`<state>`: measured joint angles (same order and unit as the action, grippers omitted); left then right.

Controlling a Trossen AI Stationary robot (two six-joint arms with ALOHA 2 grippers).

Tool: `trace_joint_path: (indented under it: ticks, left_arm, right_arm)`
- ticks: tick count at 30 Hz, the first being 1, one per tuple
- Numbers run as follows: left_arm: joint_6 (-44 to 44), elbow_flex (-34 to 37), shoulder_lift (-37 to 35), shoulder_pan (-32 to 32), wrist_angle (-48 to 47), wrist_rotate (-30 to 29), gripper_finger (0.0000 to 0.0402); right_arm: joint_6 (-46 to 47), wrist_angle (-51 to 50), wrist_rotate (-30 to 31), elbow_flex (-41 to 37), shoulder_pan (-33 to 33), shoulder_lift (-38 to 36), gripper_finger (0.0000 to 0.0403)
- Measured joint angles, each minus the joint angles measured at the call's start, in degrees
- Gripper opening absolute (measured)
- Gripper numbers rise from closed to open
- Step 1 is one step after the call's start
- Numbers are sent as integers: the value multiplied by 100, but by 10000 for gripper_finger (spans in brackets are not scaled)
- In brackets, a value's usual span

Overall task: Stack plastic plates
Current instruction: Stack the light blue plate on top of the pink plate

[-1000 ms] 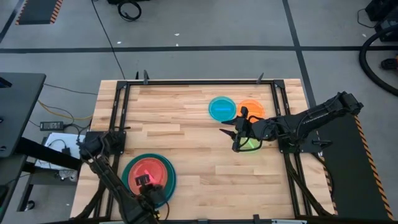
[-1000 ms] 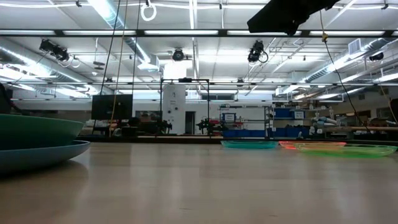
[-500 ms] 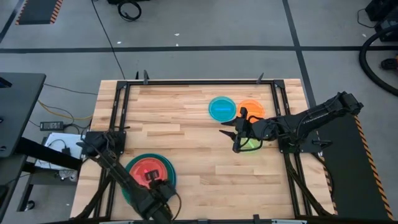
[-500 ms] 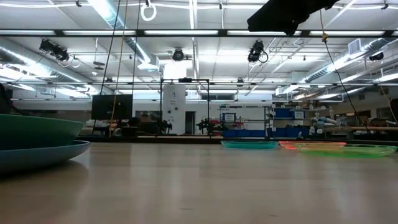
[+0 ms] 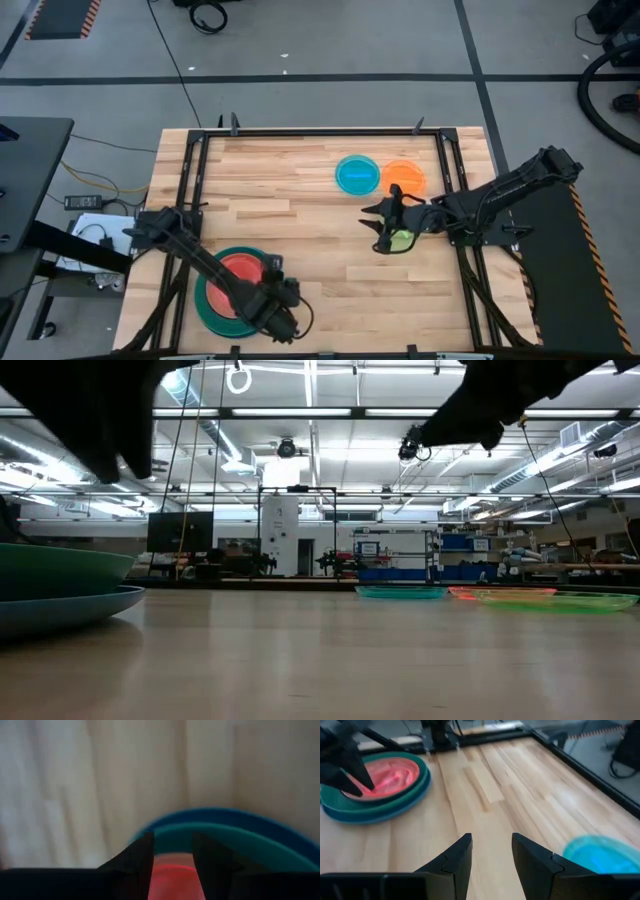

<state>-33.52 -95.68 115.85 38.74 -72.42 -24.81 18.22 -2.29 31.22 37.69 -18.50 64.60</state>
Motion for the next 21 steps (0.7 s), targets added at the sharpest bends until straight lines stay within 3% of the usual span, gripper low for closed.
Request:
trace_joint_path:
  ticks: [5,13,21]
  left_arm:
    - [1034,0,0,-173,247,-501,139]
    - [2938,194,2,-549,1785,-560,139]
    - [3574,457,2,-842,2358,-557,139]
  right_arm:
    - [636,-803,482,0,-278,0,150]
    - [1797,-2014,977,0,-537,-4,150]
    - [1644,-2547,865,152,-149,-20,145]
